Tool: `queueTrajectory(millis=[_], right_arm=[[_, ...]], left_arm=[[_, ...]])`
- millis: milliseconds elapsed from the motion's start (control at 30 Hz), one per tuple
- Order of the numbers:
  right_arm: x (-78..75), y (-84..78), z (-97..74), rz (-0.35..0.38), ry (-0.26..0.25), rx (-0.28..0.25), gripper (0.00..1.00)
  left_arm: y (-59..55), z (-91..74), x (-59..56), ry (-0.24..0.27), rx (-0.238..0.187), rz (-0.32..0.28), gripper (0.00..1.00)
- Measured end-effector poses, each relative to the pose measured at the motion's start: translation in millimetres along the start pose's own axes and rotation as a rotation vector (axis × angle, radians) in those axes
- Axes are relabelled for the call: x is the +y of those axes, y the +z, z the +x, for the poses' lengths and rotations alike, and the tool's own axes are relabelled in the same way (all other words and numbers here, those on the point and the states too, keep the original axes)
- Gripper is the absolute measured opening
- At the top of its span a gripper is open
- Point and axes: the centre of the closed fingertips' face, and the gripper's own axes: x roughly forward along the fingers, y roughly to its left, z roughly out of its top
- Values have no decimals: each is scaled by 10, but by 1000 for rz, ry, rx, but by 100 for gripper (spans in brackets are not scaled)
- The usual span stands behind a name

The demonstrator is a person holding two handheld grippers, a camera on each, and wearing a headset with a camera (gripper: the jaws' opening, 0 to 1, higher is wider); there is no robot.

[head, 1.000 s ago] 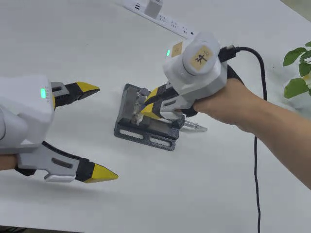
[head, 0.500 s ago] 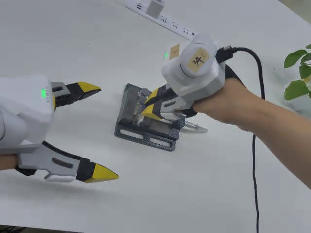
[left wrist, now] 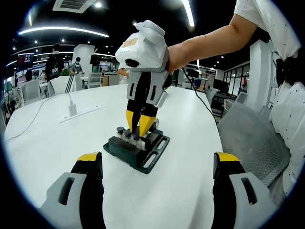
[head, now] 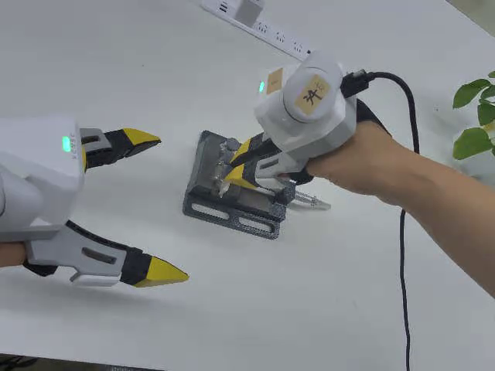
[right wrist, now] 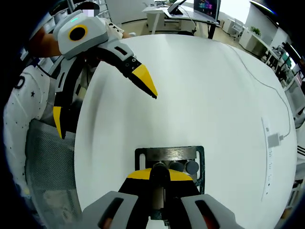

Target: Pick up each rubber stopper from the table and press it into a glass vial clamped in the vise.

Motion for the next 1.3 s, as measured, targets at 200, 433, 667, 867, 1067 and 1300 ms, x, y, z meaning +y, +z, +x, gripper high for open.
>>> queueTrajectory(millis=[200,433,667,867,1067,1300], right_arm=[[-6,1,15,-58,-2,19,5],[-18,-1,25,-58,-1,27,5],[-28,9,44,22,-1,35,4],[-22,0,44,76,-13,29,3],[-13,1,38,131,-42,17,3],[1,6,28,131,-47,20,6]], left_arm=[[-4,3,-1,-2,-2,-2,96],[-2,2,-2,-2,-6,-4,95],[-2,5,1,-2,-11,-11,94],[12,15,12,-2,-16,-14,94],[21,16,19,0,-20,-18,94],[19,23,1,-4,-18,-19,93]])
